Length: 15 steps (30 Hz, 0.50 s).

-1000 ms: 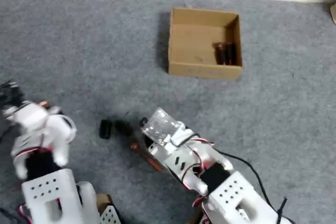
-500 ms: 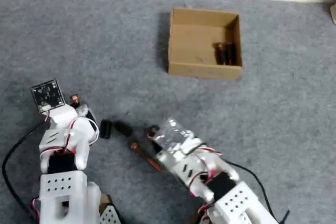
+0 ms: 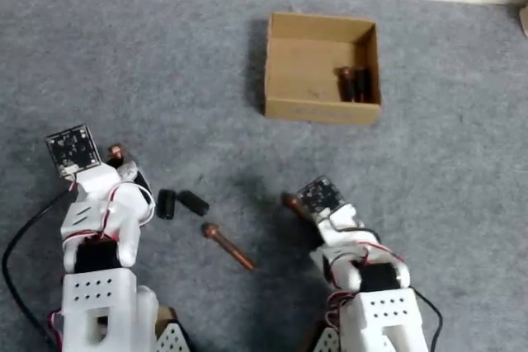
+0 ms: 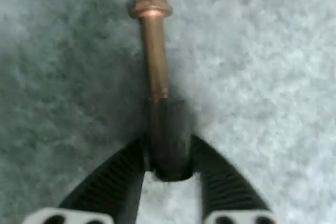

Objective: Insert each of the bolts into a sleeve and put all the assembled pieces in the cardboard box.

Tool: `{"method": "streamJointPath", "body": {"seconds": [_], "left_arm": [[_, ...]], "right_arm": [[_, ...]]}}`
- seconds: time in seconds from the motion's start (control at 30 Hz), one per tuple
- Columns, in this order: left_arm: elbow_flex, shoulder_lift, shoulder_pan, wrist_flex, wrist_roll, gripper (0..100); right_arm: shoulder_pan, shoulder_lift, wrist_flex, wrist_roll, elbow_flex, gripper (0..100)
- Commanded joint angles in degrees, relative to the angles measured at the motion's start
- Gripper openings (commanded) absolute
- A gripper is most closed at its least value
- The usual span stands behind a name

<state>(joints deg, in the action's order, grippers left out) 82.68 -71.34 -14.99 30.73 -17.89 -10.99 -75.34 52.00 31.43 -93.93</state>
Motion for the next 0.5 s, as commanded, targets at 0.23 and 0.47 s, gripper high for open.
{"method": "streamJointPath", "body": {"seconds": [0.23,0.47], "left_arm": [[-0.22,-1.10,-1.36,-1.41,0.44,0],[-0.22,-1.10,-1.36,-1.41,0.44,0]], "right_arm": [[3.30,0.31,12.35,0.97,15.25,20.1],[3.03,0.40,13.05,-1.76,18.07,20.1]]}}
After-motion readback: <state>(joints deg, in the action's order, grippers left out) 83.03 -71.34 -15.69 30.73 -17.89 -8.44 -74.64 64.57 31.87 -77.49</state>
